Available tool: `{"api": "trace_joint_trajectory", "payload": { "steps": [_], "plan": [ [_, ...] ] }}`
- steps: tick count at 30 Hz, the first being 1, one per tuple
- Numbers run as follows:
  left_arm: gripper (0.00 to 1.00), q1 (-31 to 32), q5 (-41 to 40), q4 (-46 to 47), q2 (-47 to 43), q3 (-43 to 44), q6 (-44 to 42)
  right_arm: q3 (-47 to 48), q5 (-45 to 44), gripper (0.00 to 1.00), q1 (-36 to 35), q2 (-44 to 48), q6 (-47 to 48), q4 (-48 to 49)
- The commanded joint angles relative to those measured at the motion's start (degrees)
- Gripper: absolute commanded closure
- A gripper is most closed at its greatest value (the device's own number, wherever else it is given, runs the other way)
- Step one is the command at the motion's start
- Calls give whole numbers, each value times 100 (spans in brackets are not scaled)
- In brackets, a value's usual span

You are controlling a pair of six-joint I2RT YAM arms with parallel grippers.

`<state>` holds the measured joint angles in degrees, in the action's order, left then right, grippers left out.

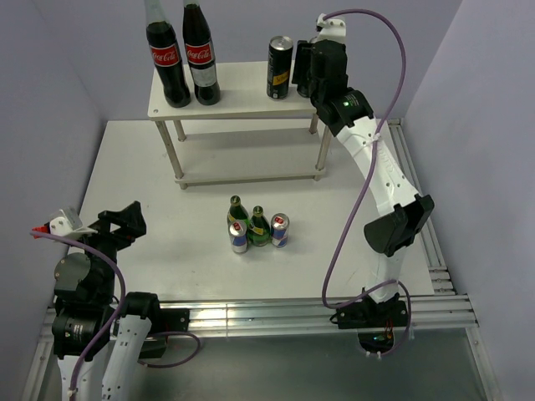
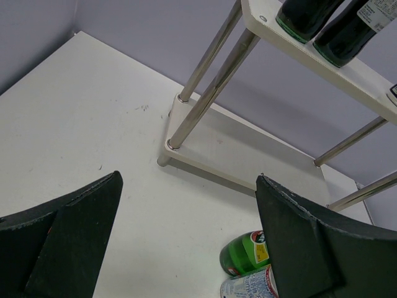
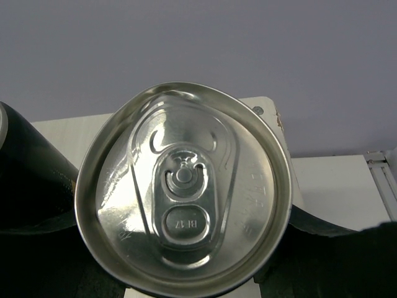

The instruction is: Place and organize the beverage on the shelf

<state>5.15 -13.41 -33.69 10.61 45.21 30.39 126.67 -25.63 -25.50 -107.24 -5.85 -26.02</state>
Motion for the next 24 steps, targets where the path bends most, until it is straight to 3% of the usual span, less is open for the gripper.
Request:
{"api": "trace_joint_trajectory", "payload": {
  "steps": [1, 6, 8, 15, 24],
  "plan": [
    [4, -22, -65, 179, -77, -4, -112, 77, -48, 98, 36, -16, 154, 580],
    [4, -14, -74, 170, -86, -4, -112, -20, -92, 95, 36, -95, 198, 704],
    [4, -14, -74, 170, -86, -4, -112, -55, -109, 88, 36, -139, 189, 686],
    [4, -23, -74, 170, -86, -4, -112, -213, -170, 23, 36, -87, 154, 686],
    [4, -23, -100, 161, -103, -4, -95, -363, -241, 16, 27, 10, 119, 712]
  ]
}}
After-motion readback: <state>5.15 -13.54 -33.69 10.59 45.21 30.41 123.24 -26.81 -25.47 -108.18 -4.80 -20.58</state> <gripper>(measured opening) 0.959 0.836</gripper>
